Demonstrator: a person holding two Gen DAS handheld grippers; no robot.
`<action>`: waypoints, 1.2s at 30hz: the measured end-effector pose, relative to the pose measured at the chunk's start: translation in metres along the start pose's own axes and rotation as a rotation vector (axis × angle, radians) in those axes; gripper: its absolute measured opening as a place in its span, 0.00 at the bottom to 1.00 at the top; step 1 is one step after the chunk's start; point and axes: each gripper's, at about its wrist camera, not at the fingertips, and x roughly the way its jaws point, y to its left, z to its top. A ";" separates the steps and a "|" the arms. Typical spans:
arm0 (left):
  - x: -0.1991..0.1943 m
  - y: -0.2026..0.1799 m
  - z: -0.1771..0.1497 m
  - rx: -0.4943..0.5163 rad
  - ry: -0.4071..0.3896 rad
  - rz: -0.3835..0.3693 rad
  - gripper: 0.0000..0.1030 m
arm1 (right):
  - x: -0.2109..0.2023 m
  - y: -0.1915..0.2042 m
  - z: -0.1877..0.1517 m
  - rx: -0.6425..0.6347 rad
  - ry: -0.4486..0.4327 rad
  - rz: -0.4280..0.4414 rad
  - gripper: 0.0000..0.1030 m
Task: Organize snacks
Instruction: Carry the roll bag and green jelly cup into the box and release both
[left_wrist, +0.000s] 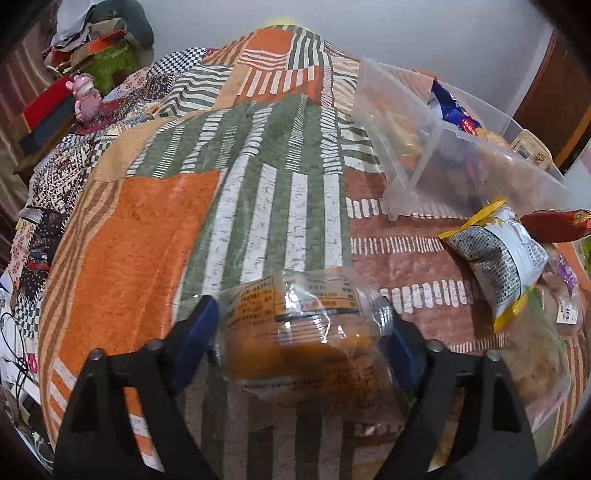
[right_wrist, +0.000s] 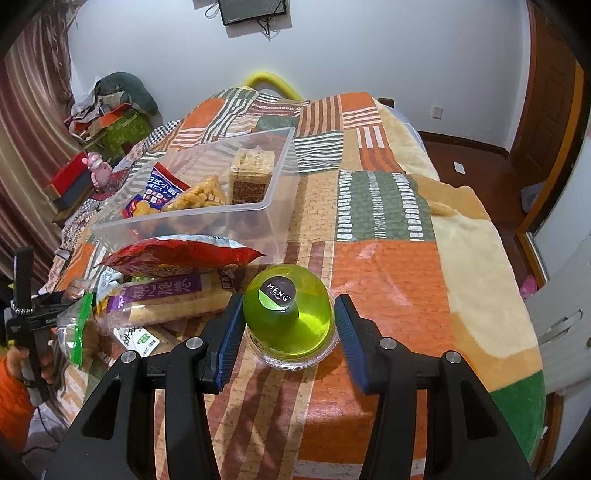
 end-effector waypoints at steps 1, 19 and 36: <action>-0.002 0.001 -0.001 0.003 -0.005 0.001 0.72 | 0.000 0.000 0.000 -0.002 -0.003 0.000 0.45; -0.085 -0.036 0.057 0.094 -0.217 -0.100 0.56 | -0.016 0.029 0.057 -0.070 -0.153 0.029 0.45; -0.061 -0.098 0.135 0.181 -0.274 -0.160 0.57 | 0.044 0.067 0.120 -0.184 -0.119 0.060 0.45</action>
